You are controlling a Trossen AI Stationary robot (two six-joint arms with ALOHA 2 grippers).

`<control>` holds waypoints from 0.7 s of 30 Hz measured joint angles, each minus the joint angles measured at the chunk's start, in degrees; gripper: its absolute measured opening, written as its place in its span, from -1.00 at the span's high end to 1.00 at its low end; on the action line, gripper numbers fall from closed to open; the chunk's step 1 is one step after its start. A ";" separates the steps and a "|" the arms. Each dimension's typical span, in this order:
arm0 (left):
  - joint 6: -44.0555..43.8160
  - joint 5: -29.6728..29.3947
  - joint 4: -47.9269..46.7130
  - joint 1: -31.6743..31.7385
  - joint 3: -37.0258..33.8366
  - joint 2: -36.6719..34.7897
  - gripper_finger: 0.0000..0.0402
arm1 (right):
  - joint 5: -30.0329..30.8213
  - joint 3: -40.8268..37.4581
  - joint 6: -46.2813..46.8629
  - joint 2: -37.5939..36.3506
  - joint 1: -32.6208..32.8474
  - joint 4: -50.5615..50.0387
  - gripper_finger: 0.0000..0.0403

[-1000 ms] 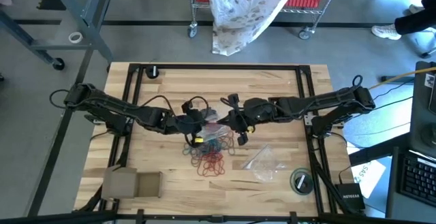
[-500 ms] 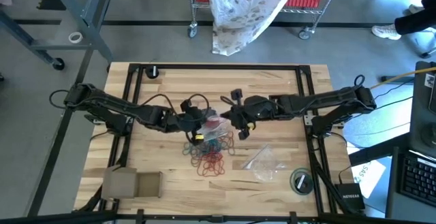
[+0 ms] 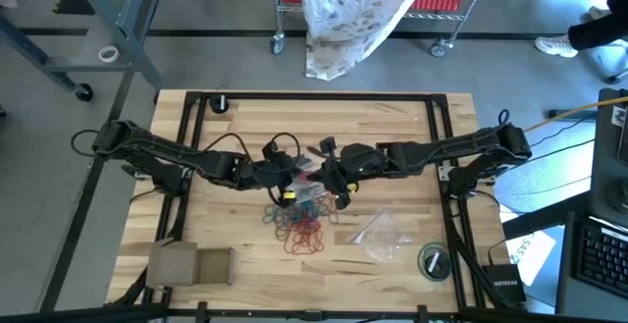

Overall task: Sort rubber bands
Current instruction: Put the red rubber band into the transparent zip lock bag

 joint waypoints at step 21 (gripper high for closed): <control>-1.91 -0.76 -2.51 0.06 -0.02 -2.78 1.00 | 4.22 5.16 16.11 -4.21 1.80 -14.22 0.28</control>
